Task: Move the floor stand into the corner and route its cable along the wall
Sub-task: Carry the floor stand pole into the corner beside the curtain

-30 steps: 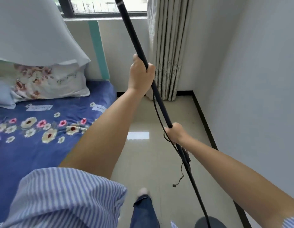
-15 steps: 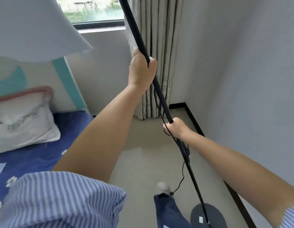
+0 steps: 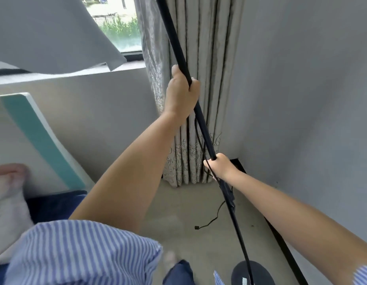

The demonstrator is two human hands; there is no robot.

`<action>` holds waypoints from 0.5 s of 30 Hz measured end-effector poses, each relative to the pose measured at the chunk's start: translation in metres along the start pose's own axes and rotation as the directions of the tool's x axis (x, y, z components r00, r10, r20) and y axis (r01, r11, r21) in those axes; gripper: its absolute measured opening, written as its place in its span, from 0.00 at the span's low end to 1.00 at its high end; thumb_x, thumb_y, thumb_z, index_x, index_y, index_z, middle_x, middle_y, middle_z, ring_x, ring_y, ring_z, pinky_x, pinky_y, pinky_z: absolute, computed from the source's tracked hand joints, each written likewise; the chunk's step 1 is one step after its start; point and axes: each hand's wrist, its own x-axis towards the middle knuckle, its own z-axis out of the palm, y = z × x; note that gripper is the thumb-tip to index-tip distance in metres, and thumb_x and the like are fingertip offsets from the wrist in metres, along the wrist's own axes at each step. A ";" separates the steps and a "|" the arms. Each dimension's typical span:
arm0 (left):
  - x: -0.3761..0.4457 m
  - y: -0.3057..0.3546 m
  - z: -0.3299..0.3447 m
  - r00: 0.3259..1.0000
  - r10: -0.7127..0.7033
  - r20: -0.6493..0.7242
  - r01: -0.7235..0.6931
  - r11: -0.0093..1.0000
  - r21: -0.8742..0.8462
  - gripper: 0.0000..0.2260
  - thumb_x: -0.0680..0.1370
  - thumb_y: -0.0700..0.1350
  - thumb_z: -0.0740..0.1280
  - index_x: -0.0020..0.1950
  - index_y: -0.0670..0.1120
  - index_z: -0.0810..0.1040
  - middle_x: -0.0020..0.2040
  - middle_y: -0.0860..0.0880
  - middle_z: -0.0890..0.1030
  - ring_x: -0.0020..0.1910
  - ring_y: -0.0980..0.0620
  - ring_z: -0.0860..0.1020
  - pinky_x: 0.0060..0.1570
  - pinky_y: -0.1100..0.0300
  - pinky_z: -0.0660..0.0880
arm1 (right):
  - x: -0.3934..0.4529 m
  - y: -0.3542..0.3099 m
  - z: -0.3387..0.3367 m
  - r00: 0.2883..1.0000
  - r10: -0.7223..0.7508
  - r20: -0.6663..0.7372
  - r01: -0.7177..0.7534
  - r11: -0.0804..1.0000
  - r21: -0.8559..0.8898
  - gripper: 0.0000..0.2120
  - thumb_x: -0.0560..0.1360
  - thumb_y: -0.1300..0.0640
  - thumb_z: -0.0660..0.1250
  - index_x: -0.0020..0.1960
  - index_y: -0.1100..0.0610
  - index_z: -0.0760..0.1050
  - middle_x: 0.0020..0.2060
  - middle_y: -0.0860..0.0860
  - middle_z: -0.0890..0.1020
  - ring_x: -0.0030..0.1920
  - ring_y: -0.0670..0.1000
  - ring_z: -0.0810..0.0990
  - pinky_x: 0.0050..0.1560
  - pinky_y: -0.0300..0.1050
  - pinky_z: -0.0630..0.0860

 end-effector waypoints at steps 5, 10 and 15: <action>0.095 -0.039 0.039 0.996 0.036 0.080 -0.036 0.999 -0.005 0.18 0.78 0.36 0.57 0.65 0.28 0.59 0.27 0.53 0.63 0.23 0.58 0.63 0.13 0.76 0.60 | 0.104 -0.019 -0.023 0.997 0.015 -0.076 -0.011 0.998 0.059 0.21 0.73 0.62 0.59 0.24 0.56 0.57 0.18 0.52 0.61 0.18 0.53 0.62 0.27 0.44 0.60; 0.186 -0.056 0.082 0.972 0.054 0.227 -0.041 0.997 -0.059 0.21 0.79 0.36 0.56 0.69 0.32 0.54 0.28 0.52 0.65 0.24 0.56 0.65 0.23 0.61 0.64 | 0.196 -0.039 -0.057 0.967 0.092 -0.237 -0.101 0.995 -0.025 0.21 0.73 0.57 0.61 0.23 0.56 0.61 0.17 0.52 0.68 0.19 0.51 0.68 0.24 0.39 0.64; 0.256 -0.051 0.138 0.942 0.121 0.312 -0.101 0.992 -0.080 0.11 0.80 0.39 0.58 0.60 0.40 0.63 0.31 0.54 0.67 0.27 0.57 0.68 0.25 0.61 0.67 | 0.262 -0.044 -0.109 0.941 0.148 -0.303 -0.145 0.989 0.033 0.21 0.74 0.54 0.60 0.23 0.54 0.65 0.20 0.52 0.69 0.22 0.50 0.69 0.24 0.38 0.65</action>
